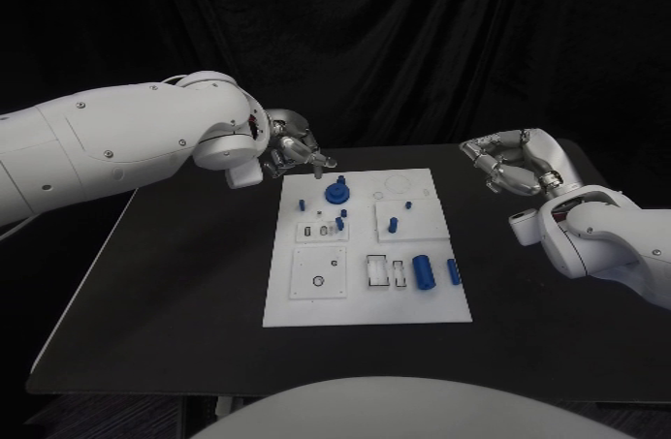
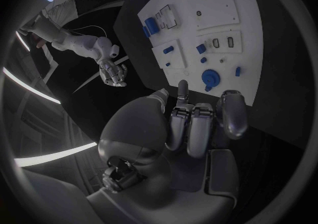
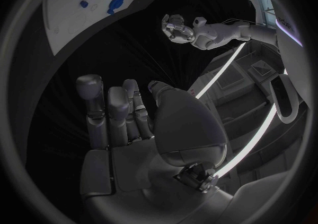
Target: Assemble the parts on the task board
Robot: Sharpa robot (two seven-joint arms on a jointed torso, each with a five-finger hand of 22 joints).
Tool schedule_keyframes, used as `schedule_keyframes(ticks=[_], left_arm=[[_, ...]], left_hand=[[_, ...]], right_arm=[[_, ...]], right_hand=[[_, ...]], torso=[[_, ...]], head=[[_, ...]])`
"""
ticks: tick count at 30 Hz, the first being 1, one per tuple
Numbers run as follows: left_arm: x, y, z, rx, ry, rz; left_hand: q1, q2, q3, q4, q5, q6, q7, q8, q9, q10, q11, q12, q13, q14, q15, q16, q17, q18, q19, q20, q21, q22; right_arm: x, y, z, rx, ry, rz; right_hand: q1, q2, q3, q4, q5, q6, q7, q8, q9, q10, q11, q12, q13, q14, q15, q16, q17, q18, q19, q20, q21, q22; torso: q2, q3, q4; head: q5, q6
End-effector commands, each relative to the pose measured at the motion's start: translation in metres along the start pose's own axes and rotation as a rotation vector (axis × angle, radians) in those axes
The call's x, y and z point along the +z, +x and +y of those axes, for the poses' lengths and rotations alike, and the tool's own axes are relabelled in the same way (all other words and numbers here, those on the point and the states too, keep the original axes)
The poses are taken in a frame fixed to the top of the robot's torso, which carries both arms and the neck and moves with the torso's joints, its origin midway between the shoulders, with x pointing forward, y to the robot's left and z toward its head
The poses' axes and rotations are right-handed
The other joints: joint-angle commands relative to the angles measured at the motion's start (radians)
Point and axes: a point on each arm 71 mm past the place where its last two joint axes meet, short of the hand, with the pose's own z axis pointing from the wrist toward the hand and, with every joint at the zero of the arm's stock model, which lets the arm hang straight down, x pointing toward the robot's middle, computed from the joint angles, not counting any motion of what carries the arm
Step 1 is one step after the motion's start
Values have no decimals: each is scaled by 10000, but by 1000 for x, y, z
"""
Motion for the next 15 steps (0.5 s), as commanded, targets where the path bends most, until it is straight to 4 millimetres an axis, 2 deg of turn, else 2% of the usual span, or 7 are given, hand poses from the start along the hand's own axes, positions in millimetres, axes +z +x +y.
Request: schedule_keyframes(ticks=[1,6,7,9,11,15], left_arm=[[4,5,1,781,-1204,619],[12,11,-4,1102,-1826,1016],[13,11,-4,1132,-1901,1056],[18,14,-4,1257,-2137,1193],[21,15,-3,1333,-2301,1277],[30,21,-1,1334,-2550,1358]], left_hand=[[-237,11,-115,3,-116,-14,-57,22,207,1061,-76,26,2628,1039,-105,26,2626,-164,87,-32,47,68],[-623,45,-295,-17,-334,91,-136,99,843,1061,-148,26,2628,1039,-178,26,2626,-194,273,-108,86,236],[-715,43,-342,-20,-378,149,-162,136,985,1061,-179,26,2628,1039,-203,26,2626,-211,357,-131,115,318],[-909,52,-440,-28,-483,329,-274,278,1438,1061,-272,26,2628,1039,-304,26,2626,-250,561,-218,182,507],[-1075,83,-509,-27,-553,442,-353,368,1786,1061,-357,26,2628,1039,-383,26,2626,-291,749,-296,246,691],[-1161,105,-538,-44,-567,421,-388,291,2015,1061,-401,26,2628,1039,-432,26,2626,-292,776,-353,234,697]], right_arm=[[-1,-1,-2,58,47,-288],[-2,-1,-4,26,45,-319],[-2,-1,-4,18,47,-327],[-2,-2,-5,-8,63,-358],[-2,-2,-5,-21,82,-369],[-1,0,-5,-15,78,-327]], right_hand=[[87,-34,67,-19,50,61,0,69,-9,85,-17,52,-12,91,11,38,10,42,95,6,59,9],[119,-70,96,-24,133,64,-7,68,-12,121,-27,65,-50,135,-1,87,40,35,141,-7,96,34],[121,-72,98,-24,138,63,-7,67,-12,123,-27,65,-52,143,-2,100,51,31,153,-8,119,45],[139,-92,115,-26,183,65,-10,67,-13,142,-32,71,-74,166,-7,123,63,28,175,-15,132,56],[150,-98,125,-27,207,65,-11,66,-14,147,-34,72,-84,168,-10,122,57,29,180,-18,129,57],[204,-130,172,-35,307,59,-15,61,-18,162,-41,71,-130,187,-18,136,55,30,201,-28,114,62]], torso=[[-5,12,-59],[32,48,-141],[32,49,-142],[77,96,-250],[89,108,-275],[138,133,-350]], head=[[12,-7],[125,-7],[131,-7],[232,-7],[236,-7],[293,-7]])
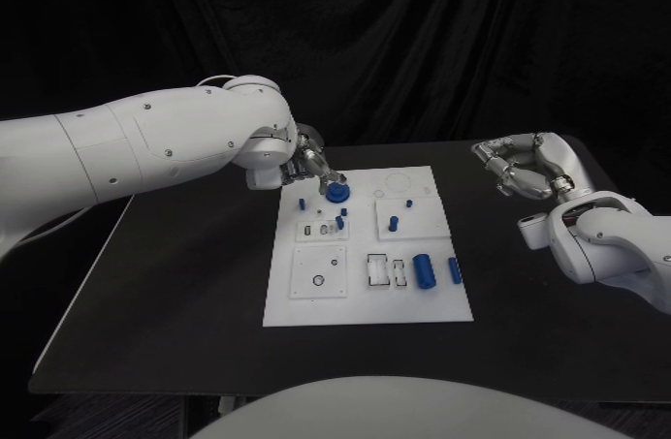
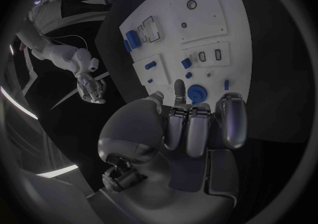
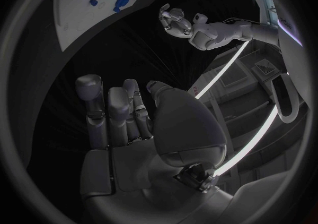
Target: Assemble the parts on the task board
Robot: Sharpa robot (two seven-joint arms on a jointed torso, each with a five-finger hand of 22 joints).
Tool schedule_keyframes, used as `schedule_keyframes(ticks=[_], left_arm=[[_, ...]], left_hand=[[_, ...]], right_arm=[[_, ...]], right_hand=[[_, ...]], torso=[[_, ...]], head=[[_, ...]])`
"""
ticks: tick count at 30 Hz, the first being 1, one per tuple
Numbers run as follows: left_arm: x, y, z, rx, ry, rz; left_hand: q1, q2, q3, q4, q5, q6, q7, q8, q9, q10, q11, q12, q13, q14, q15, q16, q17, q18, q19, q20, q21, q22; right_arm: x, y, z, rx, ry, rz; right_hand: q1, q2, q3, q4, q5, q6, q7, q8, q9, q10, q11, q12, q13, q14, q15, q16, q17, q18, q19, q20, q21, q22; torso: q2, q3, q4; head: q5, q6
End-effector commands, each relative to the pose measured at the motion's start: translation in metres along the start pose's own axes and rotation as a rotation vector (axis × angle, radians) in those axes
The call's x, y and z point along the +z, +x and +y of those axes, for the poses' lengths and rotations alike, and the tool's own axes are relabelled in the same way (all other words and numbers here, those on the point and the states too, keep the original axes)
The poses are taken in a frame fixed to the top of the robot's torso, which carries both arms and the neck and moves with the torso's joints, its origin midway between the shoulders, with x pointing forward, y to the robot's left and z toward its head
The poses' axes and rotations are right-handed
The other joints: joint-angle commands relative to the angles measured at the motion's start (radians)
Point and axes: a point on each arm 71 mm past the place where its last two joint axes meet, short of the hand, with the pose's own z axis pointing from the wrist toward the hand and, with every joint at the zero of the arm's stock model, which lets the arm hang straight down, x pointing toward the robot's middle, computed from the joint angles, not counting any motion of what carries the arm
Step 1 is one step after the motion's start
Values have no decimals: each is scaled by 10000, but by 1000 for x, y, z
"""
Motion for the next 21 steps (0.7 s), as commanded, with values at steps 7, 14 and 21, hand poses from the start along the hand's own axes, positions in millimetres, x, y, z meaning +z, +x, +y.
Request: schedule_keyframes(ticks=[7,14,21], left_arm=[[15,15,8,200,-723,462],[25,25,12,-50,-677,479],[33,33,15,-260,-634,476]], left_hand=[[-246,31,-72,11,20,-2,14,-464,172,1048,-78,26,2629,1057,-108,26,2627,-128,31,-48,-23,-41],[-161,6,1,-100,213,136,54,-1102,191,1048,-43,26,2629,1057,-83,26,2627,-98,-53,-31,-125,-175],[-47,-21,88,-210,331,324,49,-1431,217,1048,-47,26,2629,1057,-85,26,2627,-71,-124,-28,-199,-282]], right_arm=[[3,6,3,3,-145,-54],[4,8,4,12,-180,-25],[5,10,4,-14,-247,10]], right_hand=[[288,-144,238,-13,456,87,-28,32,-16,130,-27,60,-149,119,-6,102,-7,21,161,-21,65,58],[317,-158,274,-11,541,112,-34,45,-11,152,-32,66,-177,129,-10,111,-6,20,173,-26,64,67],[353,-186,314,-14,632,118,-38,47,-11,175,-39,71,-212,139,-17,124,-4,18,189,-33,67,79]], torso=[[118,73,-181],[169,118,-211],[150,138,-313]], head=[[20,3],[42,3],[116,3]])
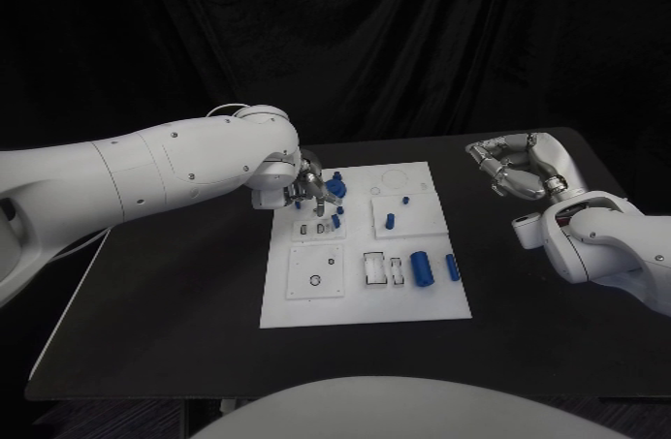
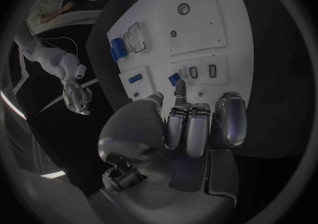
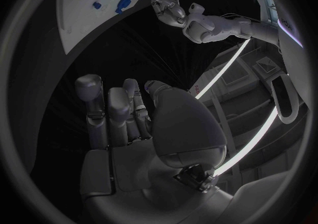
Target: Assemble the parts on the task board
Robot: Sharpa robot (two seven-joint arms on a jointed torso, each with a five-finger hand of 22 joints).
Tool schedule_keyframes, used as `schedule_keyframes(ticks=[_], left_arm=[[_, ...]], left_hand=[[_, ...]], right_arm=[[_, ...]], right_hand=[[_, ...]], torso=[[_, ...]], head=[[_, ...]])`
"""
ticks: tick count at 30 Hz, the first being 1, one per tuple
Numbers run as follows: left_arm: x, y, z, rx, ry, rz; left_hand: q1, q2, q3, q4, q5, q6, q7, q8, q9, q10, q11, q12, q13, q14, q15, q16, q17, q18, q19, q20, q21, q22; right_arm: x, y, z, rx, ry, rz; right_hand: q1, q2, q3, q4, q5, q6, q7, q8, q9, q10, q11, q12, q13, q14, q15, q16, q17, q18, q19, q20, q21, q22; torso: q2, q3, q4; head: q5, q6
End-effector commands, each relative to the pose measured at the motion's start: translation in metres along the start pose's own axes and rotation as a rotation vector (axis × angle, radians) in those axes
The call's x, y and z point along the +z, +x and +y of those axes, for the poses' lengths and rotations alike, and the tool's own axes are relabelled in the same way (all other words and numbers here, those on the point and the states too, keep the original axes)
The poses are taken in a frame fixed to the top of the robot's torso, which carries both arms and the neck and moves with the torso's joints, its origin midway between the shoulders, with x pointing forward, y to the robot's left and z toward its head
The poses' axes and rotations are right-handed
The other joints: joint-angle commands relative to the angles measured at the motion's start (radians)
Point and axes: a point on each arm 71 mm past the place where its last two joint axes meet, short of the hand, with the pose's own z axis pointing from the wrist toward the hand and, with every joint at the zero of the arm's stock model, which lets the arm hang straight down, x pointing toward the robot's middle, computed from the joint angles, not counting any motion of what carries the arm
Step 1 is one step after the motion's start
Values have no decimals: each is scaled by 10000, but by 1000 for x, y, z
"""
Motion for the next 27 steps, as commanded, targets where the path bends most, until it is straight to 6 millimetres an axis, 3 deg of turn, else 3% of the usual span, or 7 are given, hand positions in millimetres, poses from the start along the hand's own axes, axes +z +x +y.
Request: schedule_keyframes(ticks=[1,10,27], left_arm=[[3,2,-1,-164,190,-171],[10,7,-5,-313,442,-236],[22,11,0,-510,252,-210]], left_hand=[[54,-38,19,-74,75,89,3,-79,16,1052,-48,27,2631,1022,-51,27,2629,-71,-72,-9,-46,-24],[150,-40,126,-179,209,230,-12,-286,75,1052,-59,27,2631,1022,-58,27,2629,-51,-124,-14,-106,-103],[265,-54,299,-330,299,363,-34,-522,164,1052,-78,27,2631,1022,-74,27,2629,-23,-200,-27,-188,-214]], right_arm=[[0,0,0,-104,-127,-93],[0,1,1,-108,-127,-58],[-1,0,-1,-130,34,-9]], right_hand=[[93,-4,90,-4,71,44,32,45,-5,72,-4,74,-23,76,-12,77,-8,18,83,4,67,21],[136,-18,134,-12,148,27,32,36,-9,116,-10,91,-51,89,-17,91,-4,18,97,-3,65,30],[253,-67,236,-32,344,38,26,42,-6,163,-20,100,-120,93,-28,87,-28,17,118,-15,49,47]], torso=[[-15,23,-100],[-4,65,-134],[-14,62,-115]], head=[[52,-2],[96,-2],[35,-2]])
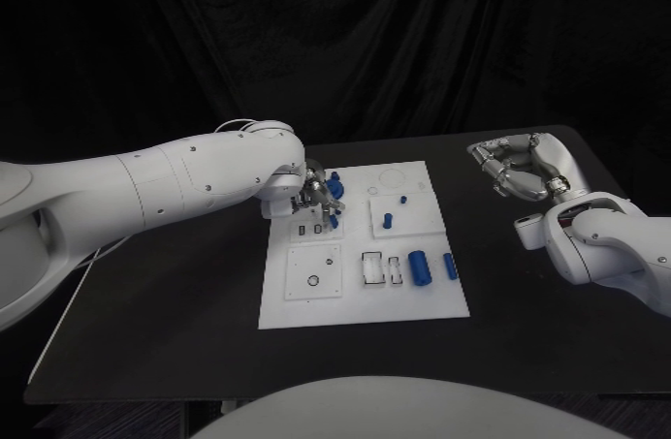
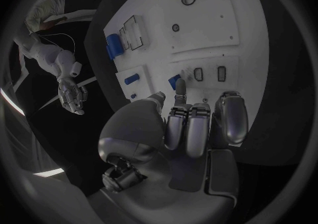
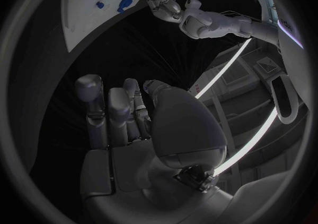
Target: Assemble the parts on the task board
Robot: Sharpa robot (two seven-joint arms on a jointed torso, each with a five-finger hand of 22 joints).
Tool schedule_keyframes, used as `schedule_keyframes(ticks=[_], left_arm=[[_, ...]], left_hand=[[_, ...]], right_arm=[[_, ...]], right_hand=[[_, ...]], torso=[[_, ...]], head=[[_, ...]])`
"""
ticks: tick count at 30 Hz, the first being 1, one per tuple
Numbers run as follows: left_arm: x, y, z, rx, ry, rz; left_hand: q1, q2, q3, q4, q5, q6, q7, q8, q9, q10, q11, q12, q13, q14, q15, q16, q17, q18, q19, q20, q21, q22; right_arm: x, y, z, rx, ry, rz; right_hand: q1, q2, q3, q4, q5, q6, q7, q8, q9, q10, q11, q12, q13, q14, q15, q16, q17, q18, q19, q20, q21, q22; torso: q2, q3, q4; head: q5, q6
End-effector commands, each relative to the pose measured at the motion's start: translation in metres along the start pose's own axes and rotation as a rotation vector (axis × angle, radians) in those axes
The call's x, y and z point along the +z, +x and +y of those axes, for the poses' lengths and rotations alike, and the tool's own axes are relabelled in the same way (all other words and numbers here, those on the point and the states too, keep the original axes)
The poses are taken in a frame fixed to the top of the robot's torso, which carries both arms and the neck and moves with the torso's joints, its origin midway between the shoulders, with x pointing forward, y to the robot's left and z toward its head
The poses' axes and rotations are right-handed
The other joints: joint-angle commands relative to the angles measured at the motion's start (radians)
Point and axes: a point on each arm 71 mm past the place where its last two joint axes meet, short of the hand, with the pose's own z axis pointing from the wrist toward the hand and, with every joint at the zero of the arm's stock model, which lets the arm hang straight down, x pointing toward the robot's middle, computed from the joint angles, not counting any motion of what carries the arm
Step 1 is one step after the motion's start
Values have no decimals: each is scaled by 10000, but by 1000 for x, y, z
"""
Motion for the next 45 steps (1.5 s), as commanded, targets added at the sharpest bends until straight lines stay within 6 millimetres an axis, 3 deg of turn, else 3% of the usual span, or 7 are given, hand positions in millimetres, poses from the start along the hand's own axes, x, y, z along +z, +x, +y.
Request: schedule_keyframes(ticks=[1,4,10,45], left_arm=[[2,0,-1,-91,152,-99],[2,0,0,-115,99,-114],[2,-1,3,-173,7,-155],[12,10,3,-169,154,133]], left_hand=[[137,-11,43,-71,76,108,3,-80,25,1053,-83,27,2632,1022,-78,27,2631,-25,-61,-13,-50,5],[153,-26,93,-112,92,204,-14,-132,53,1053,-97,27,2632,1022,-89,27,2631,-32,-28,-21,-45,39],[114,-100,182,-184,74,508,-92,-149,272,1053,-164,27,2632,1022,-144,27,2631,-38,34,-69,-51,83],[32,-144,292,-208,50,369,-43,-495,381,1053,-138,27,2632,1022,-140,27,2631,45,-255,-83,-278,-302]], right_arm=[[-1,1,-1,-92,63,-2],[-1,1,-2,-94,81,19],[-1,1,-2,-101,122,35],[0,3,-5,-123,298,173]], right_hand=[[99,8,47,-4,56,37,27,42,-6,56,15,60,-17,56,8,46,-16,19,82,19,5,13],[99,8,47,-4,56,37,27,42,-6,56,15,60,-17,56,8,46,-16,19,82,19,5,13],[102,3,50,-4,63,37,27,42,-6,56,15,60,-20,52,8,38,-25,24,72,19,-23,2],[97,-25,53,11,87,26,36,36,-8,57,21,57,-38,61,9,49,-20,24,77,17,-29,5]], torso=[[-9,-2,10],[-9,3,-18],[-16,5,-1],[-24,25,-22]], head=[[9,-2],[44,-2],[9,-2],[14,-2]])
